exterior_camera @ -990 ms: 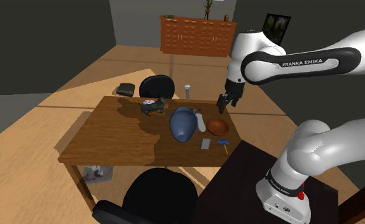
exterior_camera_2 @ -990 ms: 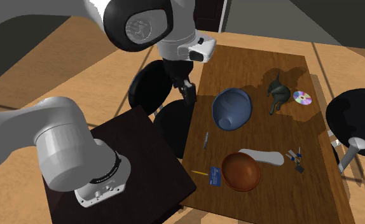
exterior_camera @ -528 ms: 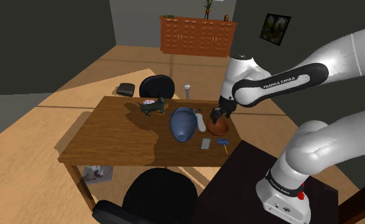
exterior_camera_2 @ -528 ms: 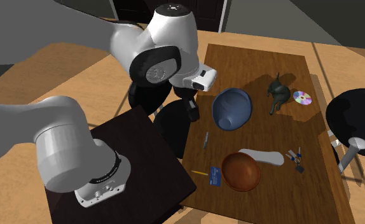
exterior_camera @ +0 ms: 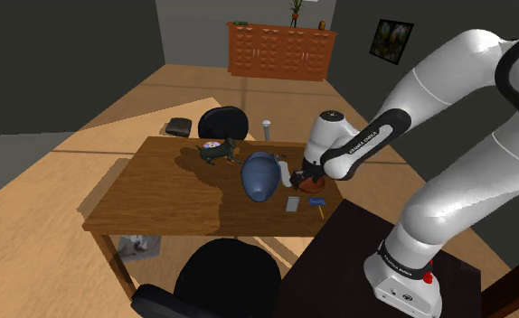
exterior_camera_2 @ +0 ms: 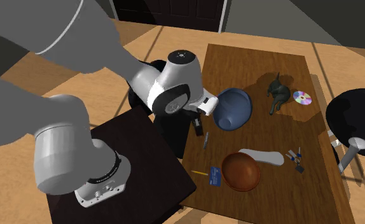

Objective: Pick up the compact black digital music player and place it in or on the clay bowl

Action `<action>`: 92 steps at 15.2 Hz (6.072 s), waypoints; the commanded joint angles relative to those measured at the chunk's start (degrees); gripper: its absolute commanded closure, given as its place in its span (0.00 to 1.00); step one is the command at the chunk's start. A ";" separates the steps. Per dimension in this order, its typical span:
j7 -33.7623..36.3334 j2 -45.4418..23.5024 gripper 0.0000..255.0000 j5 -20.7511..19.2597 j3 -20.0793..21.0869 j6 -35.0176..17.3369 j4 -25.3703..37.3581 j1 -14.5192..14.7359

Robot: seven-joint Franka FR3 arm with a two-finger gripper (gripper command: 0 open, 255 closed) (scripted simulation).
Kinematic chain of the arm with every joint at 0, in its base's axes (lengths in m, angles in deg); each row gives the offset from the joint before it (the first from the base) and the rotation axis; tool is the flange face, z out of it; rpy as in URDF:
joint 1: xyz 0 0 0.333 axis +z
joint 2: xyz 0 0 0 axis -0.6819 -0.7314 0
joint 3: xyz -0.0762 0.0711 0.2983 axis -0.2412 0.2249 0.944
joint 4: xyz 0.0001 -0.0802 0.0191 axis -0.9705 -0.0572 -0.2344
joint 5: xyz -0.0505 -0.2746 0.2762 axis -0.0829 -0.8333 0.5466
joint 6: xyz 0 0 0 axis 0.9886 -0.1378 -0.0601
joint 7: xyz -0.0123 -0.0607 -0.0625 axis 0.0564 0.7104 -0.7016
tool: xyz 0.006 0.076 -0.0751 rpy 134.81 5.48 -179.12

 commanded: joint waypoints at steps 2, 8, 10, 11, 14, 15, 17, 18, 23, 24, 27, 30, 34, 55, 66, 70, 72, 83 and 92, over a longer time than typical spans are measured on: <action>10.90 -9.66 0.00 -10.92 3.60 -8.68 2.10 -6.69; 58.11 -29.89 0.00 -60.69 -8.94 -17.12 15.43 -2.87; 60.94 -31.37 0.00 -63.44 -10.22 -17.68 16.62 -1.80; 63.32 -32.62 0.00 -65.77 -11.06 -18.11 17.65 -1.12; 70.73 -36.34 0.00 -72.90 -12.98 -19.29 20.90 0.51; 73.29 -37.57 0.00 -75.30 -13.47 -19.65 22.03 0.95; 77.35 -39.45 0.00 -79.14 -13.71 -20.01 23.83 1.16; 77.33 -39.44 0.00 -79.15 -13.60 -19.96 23.83 1.04; 77.32 -39.44 0.00 -79.16 -13.54 -19.94 23.83 0.98; 77.30 -39.43 0.00 -79.13 -13.54 -19.94 23.82 0.99; 77.30 -39.43 1.00 -79.13 -13.54 -19.94 23.82 0.99; 77.22 -39.42 1.00 -79.05 -13.54 -19.94 23.81 0.99; 77.33 -39.44 1.00 -79.16 -13.54 -19.94 23.83 0.99; 21.36 -15.02 1.00 -20.10 5.56 -10.07 7.98 -12.50; 1.91 -8.31 1.00 -2.41 1.79 -3.58 9.04 -10.39; -7.47 -10.75 1.00 1.40 -2.35 -2.69 13.08 -11.96; -12.08 -12.22 1.00 3.57 -4.03 -2.03 15.49 -12.83; -26.79 -21.22 1.00 11.32 -7.68 -1.69 25.42 -16.91; -26.77 -28.01 1.00 11.60 -7.52 -8.54 25.34 -17.08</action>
